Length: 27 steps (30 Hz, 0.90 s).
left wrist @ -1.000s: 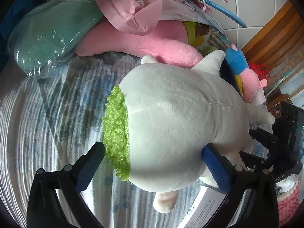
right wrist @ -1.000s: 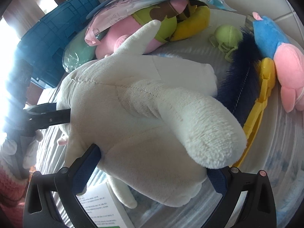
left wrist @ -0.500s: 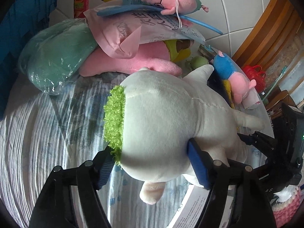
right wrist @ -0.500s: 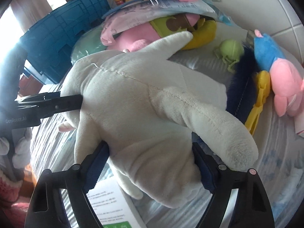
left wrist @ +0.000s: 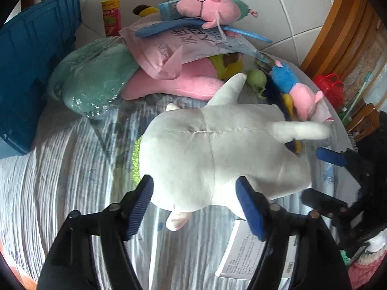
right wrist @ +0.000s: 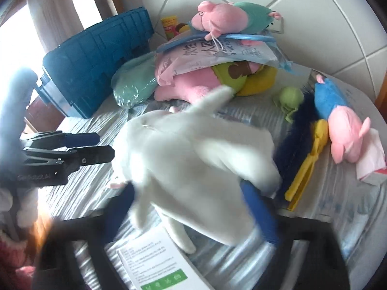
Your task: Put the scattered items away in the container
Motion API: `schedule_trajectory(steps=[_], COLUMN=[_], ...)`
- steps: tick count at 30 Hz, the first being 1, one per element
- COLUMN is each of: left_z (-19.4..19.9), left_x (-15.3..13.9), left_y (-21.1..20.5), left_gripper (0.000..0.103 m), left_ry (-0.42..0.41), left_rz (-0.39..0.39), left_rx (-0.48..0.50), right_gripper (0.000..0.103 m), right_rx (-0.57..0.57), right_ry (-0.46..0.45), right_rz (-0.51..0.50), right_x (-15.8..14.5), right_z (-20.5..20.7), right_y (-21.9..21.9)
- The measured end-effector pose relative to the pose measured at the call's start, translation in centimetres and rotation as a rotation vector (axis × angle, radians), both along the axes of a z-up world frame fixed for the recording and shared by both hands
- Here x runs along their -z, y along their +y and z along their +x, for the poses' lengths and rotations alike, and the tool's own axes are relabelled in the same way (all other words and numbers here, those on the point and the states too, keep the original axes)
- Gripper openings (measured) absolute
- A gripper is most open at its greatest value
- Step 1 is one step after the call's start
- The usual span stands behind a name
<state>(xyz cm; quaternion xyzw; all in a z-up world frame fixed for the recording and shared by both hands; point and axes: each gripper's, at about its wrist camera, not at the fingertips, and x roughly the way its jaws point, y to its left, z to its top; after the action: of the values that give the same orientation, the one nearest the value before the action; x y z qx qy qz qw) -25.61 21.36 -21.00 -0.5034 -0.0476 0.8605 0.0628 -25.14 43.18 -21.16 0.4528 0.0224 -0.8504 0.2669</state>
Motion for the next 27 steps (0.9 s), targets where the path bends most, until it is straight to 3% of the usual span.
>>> schedule_trajectory(steps=[3,9,12,18,23,27], left_z=[-0.1,-0.9,-1.6,-3.8,-5.2,-5.9], left_x=[0.4,1.3,1.9,4.8,6.5,7.4], left_y=[-1.9,-3.8,-3.4,-2.2,-2.3,-2.9], left_gripper=[0.082,0.102,0.102,0.103,0.103,0.103], left_ry=[-0.008,-0.03,-0.049,-0.119,-0.131,-0.118], left_rz=[0.018,0.029,0.051,0.076,0.19,0.246], left_rx=[-0.044,-0.085,-0.064,-0.032,0.007,0.009], right_gripper=[0.102,0.102,0.102,0.103,0.103,0.103], right_rx=[0.031,0.131,0.123,0.028,-0.01,-0.037], right_ry=[-0.005,-0.119,-0.156,-0.198,-0.224,-0.245], right_rz=[0.016,-0.108,-0.146,-0.122,-0.066,-0.128], right_x=[0.1,2.1,2.8,4.1,6.7,8.3], right_z=[0.0,-1.5,-1.9,-3.1,-5.2,-6.3], right_y=[1.2,4.7,5.0,3.4,1.6,1.1])
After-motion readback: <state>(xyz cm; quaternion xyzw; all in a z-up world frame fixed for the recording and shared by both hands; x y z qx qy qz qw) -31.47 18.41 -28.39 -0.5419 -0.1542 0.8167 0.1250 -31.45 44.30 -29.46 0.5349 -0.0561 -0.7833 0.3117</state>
